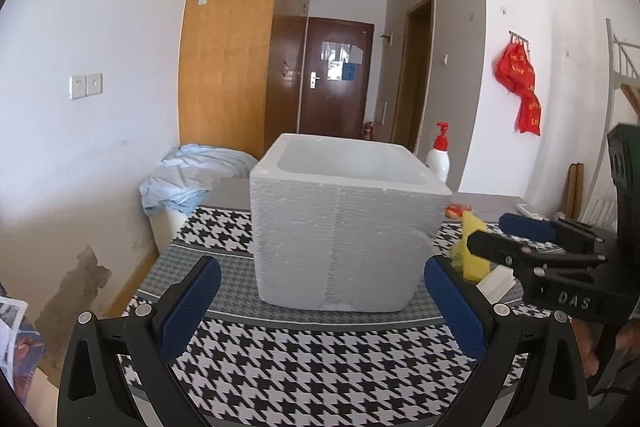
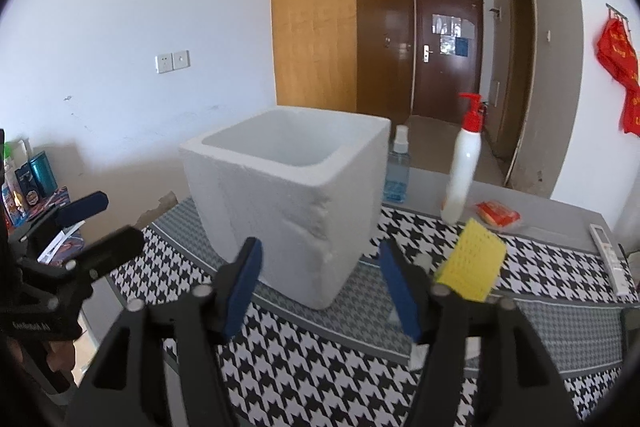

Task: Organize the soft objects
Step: 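Withdraw the right tool from the box back toward the table, then move both tools back toward the yellow sponge and white cloth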

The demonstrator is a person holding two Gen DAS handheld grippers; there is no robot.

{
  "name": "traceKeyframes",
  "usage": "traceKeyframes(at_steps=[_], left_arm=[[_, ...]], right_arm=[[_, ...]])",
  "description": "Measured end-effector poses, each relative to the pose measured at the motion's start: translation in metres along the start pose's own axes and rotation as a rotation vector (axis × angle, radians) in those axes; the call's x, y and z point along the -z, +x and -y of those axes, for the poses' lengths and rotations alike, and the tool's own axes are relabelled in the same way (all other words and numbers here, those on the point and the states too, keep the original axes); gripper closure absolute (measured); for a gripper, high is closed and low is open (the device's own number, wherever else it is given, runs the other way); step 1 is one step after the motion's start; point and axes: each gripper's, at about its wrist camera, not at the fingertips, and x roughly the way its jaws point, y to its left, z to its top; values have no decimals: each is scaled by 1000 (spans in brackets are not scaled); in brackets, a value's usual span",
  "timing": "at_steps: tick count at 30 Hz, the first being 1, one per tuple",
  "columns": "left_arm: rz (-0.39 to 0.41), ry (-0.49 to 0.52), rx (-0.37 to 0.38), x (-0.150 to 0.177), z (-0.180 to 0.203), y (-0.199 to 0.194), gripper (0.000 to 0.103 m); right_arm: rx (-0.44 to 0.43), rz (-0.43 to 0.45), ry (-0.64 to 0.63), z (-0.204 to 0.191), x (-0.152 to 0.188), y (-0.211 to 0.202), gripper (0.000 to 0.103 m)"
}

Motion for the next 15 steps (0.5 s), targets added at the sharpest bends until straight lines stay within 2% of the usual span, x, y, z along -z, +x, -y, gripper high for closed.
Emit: traceKeyframes(at_steps=[15], left_arm=[[-7, 15, 74, 10, 20, 0, 1]], right_arm=[[65, -15, 17, 19, 29, -11, 27]])
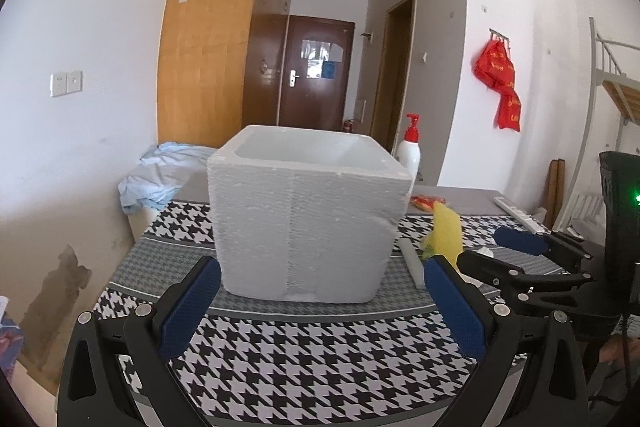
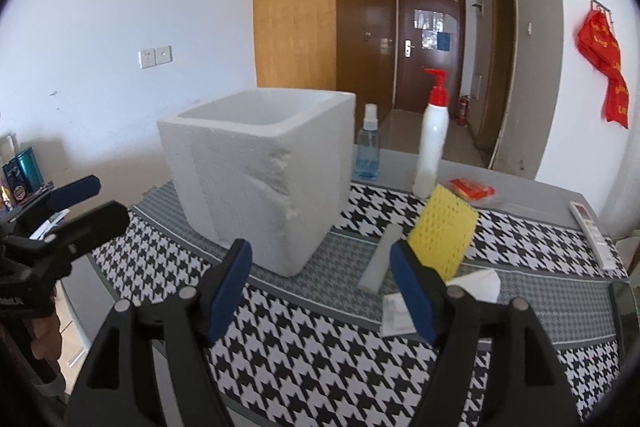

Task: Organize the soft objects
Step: 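Move both tools back toward the yellow sponge and white cloth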

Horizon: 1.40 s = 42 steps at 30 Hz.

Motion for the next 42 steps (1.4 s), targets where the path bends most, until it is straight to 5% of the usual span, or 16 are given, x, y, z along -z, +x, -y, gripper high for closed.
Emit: traceKeyframes(at_steps=[42], left_arm=[[-52, 125, 209, 9, 72, 26, 1]], right_arm=[[182, 19, 146, 74, 48, -48, 21]])
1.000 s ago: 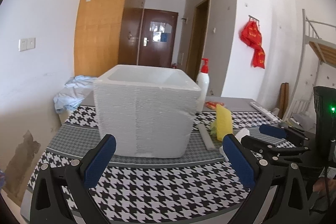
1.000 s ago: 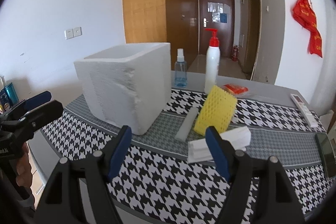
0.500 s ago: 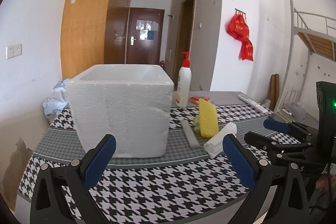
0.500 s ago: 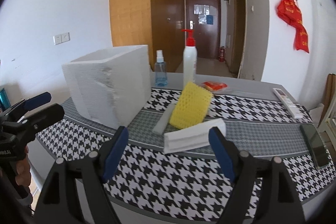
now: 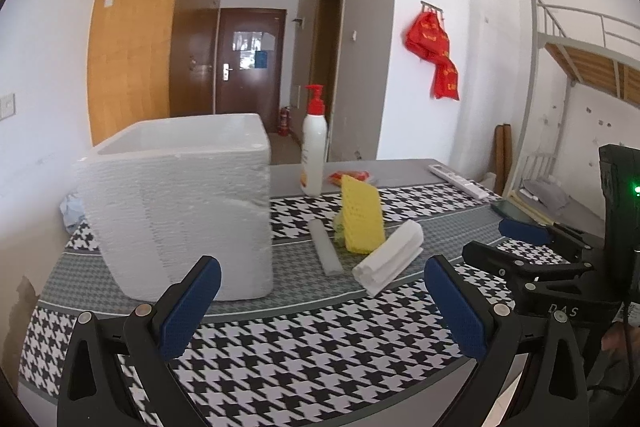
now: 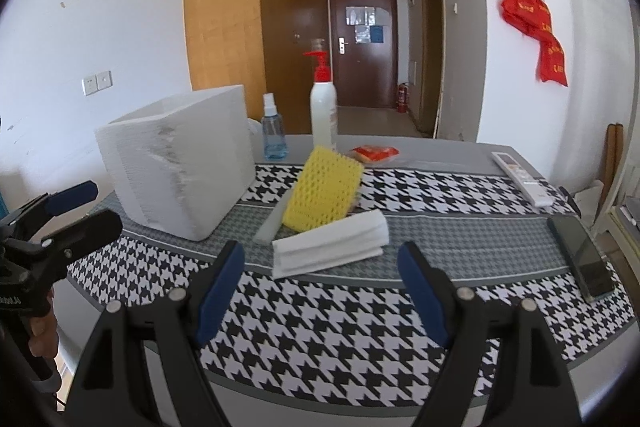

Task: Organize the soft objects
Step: 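Move both tools back toward the yellow sponge and white cloth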

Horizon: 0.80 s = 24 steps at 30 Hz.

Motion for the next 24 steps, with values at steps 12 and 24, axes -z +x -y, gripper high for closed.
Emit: traceKeyframes(at_steps=[12, 24], left_arm=[[-38, 17, 19, -1, 14, 21, 1], [-86, 12, 15, -7, 23, 51, 1]], right_arm=[[15, -16, 39, 19, 3, 7, 21], [7, -35, 43, 30, 0, 19, 21]])
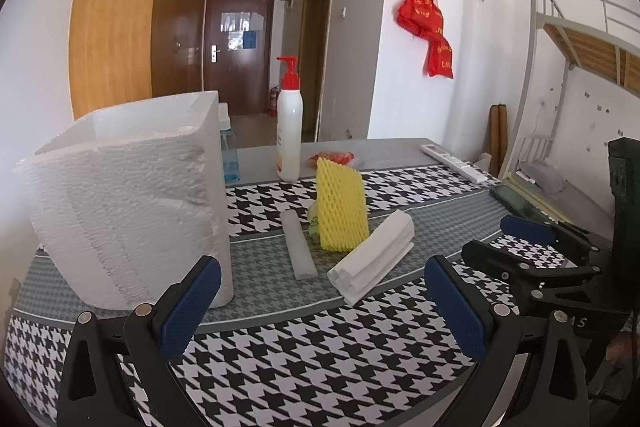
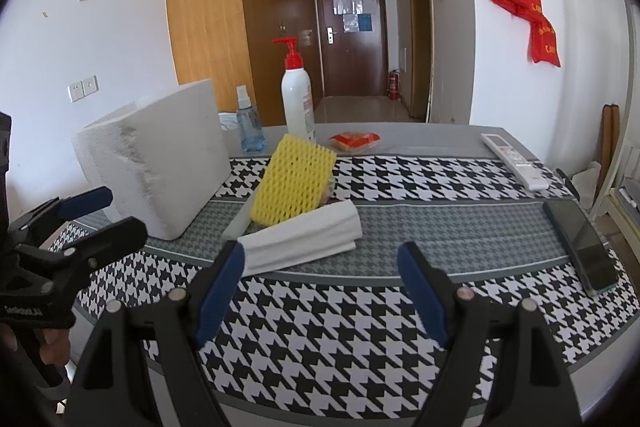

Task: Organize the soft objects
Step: 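Move both tools back toward the yellow sponge and white cloth, then close the left tool on the clear plastic tube beside the sponge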

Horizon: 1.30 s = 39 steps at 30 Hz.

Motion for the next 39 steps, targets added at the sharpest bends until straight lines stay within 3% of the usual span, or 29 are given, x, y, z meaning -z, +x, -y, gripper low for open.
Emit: traceKeyframes(at_steps=[14, 20, 27, 39], left_arm=[[-63, -24, -62, -7, 3, 38, 2], [-91, 3, -64, -10, 8, 53, 11], [-144, 7, -139, -13, 7, 74, 21], [-243, -21, -172, -7, -4, 103, 38]], right_arm=[[-12, -15, 12, 6, -6, 16, 21], [-21, -10, 26, 11, -7, 19, 21], [-29, -9, 35, 14, -7, 23, 21], [-46, -53, 20, 8, -7, 38, 21]])
